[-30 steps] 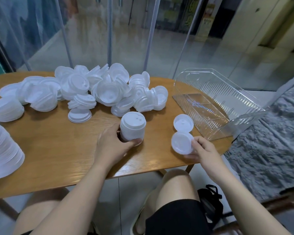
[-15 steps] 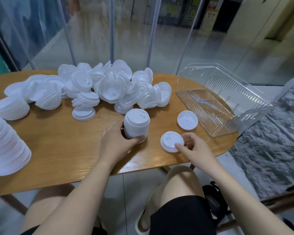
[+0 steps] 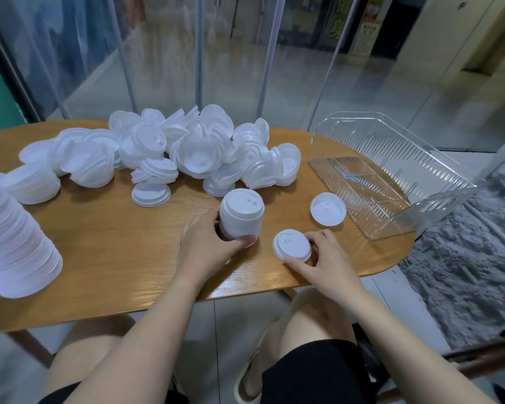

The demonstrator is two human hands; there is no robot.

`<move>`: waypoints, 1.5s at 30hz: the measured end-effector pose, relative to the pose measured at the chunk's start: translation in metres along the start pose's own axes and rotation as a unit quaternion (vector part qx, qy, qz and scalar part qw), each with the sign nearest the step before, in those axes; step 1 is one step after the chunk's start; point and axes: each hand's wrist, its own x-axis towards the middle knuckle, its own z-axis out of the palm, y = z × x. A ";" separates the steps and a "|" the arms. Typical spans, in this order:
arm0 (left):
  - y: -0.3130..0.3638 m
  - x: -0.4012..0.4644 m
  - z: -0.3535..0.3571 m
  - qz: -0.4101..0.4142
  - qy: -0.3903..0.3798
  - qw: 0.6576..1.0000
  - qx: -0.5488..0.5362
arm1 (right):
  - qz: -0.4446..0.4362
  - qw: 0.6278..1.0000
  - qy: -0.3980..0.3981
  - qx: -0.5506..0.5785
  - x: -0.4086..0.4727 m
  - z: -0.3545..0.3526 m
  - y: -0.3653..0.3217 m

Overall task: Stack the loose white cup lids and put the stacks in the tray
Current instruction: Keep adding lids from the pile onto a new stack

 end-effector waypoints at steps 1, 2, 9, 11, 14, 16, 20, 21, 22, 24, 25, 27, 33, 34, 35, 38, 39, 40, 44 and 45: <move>0.000 0.000 0.000 0.002 0.000 1.000 0.002 | 0.003 1.000 0.006 0.020 0.000 0.000 0.000; 0.000 0.000 0.000 0.002 0.000 1.000 0.004 | 0.009 0.999 0.018 0.051 -0.001 -0.001 -0.002; -0.002 0.000 0.000 0.006 0.001 1.000 0.001 | -0.085 0.986 0.075 0.119 0.015 -0.032 -0.039; -0.002 0.001 0.000 0.004 0.002 1.000 -0.001 | -0.120 0.983 0.072 0.122 0.027 -0.040 -0.056; 0.000 0.000 0.000 0.000 0.003 1.000 -0.002 | -0.151 0.979 0.052 0.130 0.044 -0.042 -0.078; 0.001 0.000 -0.001 -0.002 0.000 1.000 -0.005 | -0.156 0.980 0.038 0.121 0.053 -0.037 -0.088; 0.003 -0.002 -0.003 0.005 0.000 1.000 0.000 | -0.150 0.984 0.012 0.096 0.062 -0.025 -0.095; 0.002 -0.002 -0.003 0.007 0.001 1.000 0.001 | -0.150 0.984 0.011 0.093 0.063 -0.023 -0.096; 0.002 -0.001 -0.002 0.008 0.001 1.000 0.001 | -0.154 0.984 0.011 0.087 0.064 -0.020 -0.096; 0.001 0.000 -0.001 0.012 0.002 1.000 0.004 | -0.166 0.984 0.013 0.067 0.064 -0.015 -0.098; 0.001 0.000 -0.001 0.012 0.001 1.000 0.005 | -0.167 0.984 0.013 0.061 0.064 -0.014 -0.099; 0.001 0.000 -0.001 0.015 0.001 1.000 0.008 | -0.159 0.986 0.009 0.057 0.064 -0.012 -0.100; 0.002 -0.002 -0.002 0.014 0.002 1.000 0.009 | -0.158 0.985 0.009 0.064 0.060 -0.008 -0.097; 0.002 -0.002 -0.002 0.015 0.002 1.000 0.009 | -0.159 0.985 0.005 0.062 0.060 -0.007 -0.097; 0.002 -0.002 -0.002 0.016 0.003 1.000 0.011 | -0.160 0.985 -0.002 0.062 0.059 -0.007 -0.095; 0.003 -0.001 -0.003 0.017 0.005 1.000 0.009 | -0.153 0.984 -0.019 0.087 0.057 -0.010 -0.085; 0.003 -0.002 -0.003 0.015 0.005 1.000 0.008 | -0.150 0.984 -0.010 0.096 0.056 -0.013 -0.079; 0.003 -0.002 -0.003 0.014 0.006 1.000 0.007 | -0.146 0.985 0.005 0.093 0.056 -0.016 -0.070; 0.003 -0.002 -0.002 0.018 0.007 1.000 0.007 | -0.095 0.990 0.059 -0.083 0.065 -0.021 -0.010; 0.003 -0.002 -0.002 0.017 0.005 1.000 0.006 | -0.075 0.987 0.067 -0.125 0.068 -0.019 0.006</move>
